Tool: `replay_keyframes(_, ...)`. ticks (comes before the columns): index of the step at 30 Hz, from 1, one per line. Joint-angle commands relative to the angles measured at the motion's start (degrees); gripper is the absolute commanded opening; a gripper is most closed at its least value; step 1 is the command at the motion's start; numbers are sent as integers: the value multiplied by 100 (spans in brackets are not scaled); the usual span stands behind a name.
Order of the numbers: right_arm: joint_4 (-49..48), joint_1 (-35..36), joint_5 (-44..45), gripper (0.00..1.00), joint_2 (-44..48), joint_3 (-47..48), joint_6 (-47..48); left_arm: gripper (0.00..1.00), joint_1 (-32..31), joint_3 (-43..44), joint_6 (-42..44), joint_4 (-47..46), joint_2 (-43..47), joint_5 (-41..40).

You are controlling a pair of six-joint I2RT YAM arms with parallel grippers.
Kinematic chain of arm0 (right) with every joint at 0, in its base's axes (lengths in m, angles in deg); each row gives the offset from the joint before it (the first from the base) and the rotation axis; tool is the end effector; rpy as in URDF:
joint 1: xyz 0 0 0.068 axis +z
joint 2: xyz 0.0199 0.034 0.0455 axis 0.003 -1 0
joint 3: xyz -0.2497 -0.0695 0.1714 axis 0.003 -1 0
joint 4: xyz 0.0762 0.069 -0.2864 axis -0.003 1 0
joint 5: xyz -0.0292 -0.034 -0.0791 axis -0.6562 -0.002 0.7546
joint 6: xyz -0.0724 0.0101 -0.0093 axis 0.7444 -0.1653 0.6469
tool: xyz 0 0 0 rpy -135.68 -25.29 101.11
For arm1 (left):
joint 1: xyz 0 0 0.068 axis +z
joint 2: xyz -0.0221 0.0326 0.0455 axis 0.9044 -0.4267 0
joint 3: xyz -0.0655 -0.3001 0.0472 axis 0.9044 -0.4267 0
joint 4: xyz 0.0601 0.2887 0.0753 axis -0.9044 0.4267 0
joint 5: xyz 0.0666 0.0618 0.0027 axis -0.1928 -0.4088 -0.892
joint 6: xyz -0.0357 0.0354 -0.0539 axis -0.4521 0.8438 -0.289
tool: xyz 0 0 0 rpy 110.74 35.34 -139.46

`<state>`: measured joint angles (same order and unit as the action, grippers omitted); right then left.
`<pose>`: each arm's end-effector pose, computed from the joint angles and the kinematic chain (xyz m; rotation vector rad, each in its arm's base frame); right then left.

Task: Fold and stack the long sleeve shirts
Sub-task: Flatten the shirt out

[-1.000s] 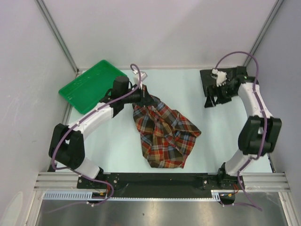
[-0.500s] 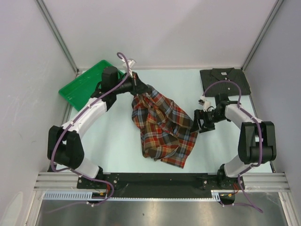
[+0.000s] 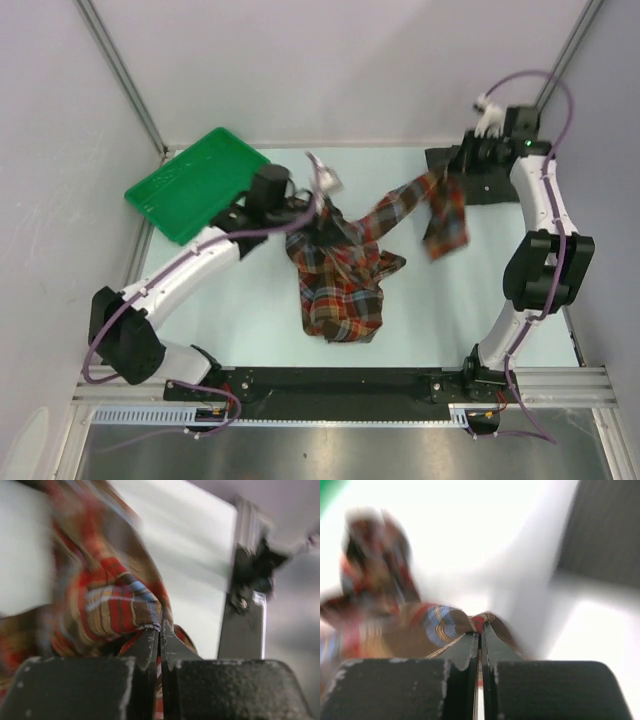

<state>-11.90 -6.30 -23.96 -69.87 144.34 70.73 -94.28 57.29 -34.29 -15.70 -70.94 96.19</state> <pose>0.4684 -0.0160 0.3045 -0.2496 2.3652 0.6219 0.2996 -0.2205 0.3683 0.9785 1.7986 -1.1556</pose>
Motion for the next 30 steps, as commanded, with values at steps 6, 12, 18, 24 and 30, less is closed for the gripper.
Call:
replay_keyframes(6,-55,481,-199,0,462,2354,1727,47,-1417,1228,1145,1735,-1046,533)
replay_keyframes(12,655,1980,-525,0,2505,-113,3380,66,1262,579,195,857,-510,1359)
replay_keyframes(18,44,4599,1503,0,4787,-4139,5272,66,1803,481,1187,1296,-807,470)
replay_keyframes(24,286,4587,2332,48,4947,-4093,4694,73,1689,526,1381,1314,-1072,636)
replay_keyframes(30,876,2935,1665,62,5201,-3782,5025,74,1032,560,2003,1444,-1063,759)
